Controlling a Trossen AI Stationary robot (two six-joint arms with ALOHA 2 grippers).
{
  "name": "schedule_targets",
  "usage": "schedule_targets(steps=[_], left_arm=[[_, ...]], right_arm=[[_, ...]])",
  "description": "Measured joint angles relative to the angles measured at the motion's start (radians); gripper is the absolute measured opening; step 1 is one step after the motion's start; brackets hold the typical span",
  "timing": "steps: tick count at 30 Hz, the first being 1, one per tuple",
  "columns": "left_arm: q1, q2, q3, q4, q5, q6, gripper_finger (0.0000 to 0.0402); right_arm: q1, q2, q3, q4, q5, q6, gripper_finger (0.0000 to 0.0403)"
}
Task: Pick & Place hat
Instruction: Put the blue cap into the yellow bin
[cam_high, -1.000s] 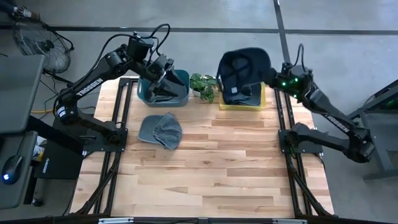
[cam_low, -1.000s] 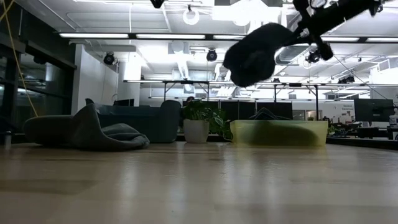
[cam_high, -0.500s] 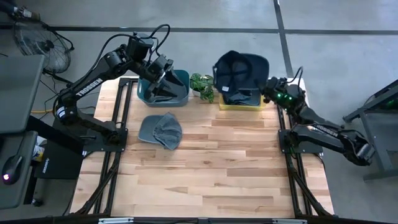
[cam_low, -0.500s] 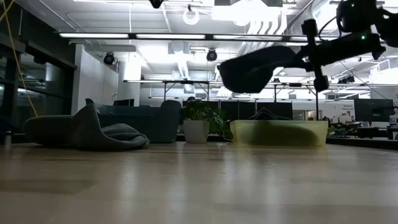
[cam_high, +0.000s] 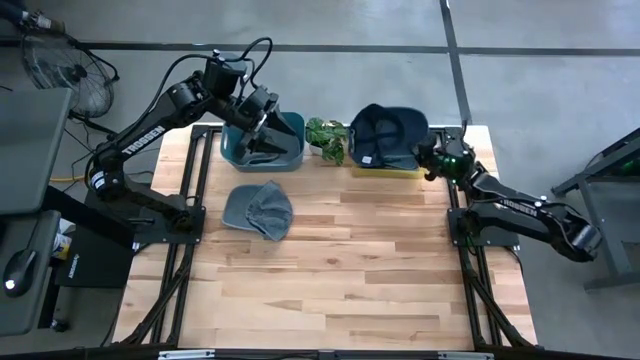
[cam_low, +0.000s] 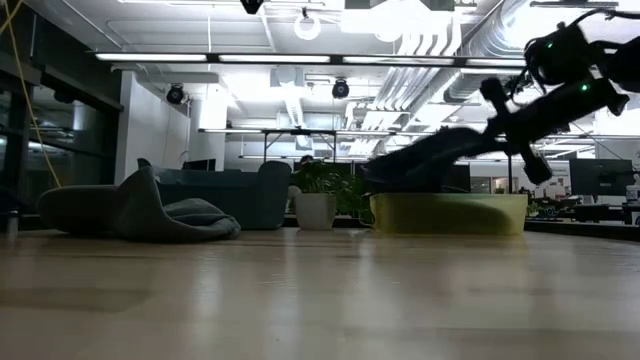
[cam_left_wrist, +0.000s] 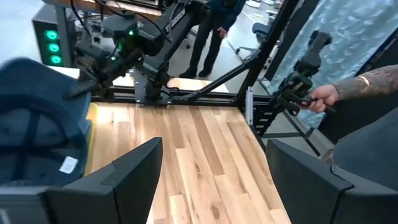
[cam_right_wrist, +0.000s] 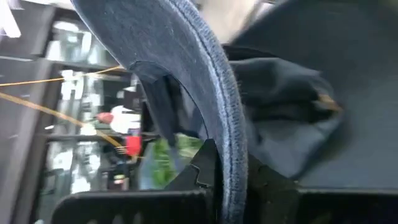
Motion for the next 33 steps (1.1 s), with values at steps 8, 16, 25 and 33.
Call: schedule_targets(steps=[8, 16, 25, 33], left_arm=[[0.000, 0.000, 0.000, 0.029, -0.030, -0.026, 0.0284], [0.000, 0.000, 0.000, 0.029, -0.064, -0.030, 0.0284], [0.000, 0.000, 0.001, 0.027, -0.103, -0.049, 0.0284], [0.000, 0.000, 0.001, 0.025, -0.106, -0.061, 0.0284]], right_arm=[[-0.007, 0.097, 0.000, -0.034, 0.010, 0.020, 0.0005], [-0.007, 0.183, 0.002, -0.039, 0.036, 0.040, 0.0005], [-0.006, 0.221, 0.003, -0.087, 0.097, 0.003, 0.0016], [-0.007, 0.221, 0.002, -0.062, 0.095, -0.095, 0.0019]])
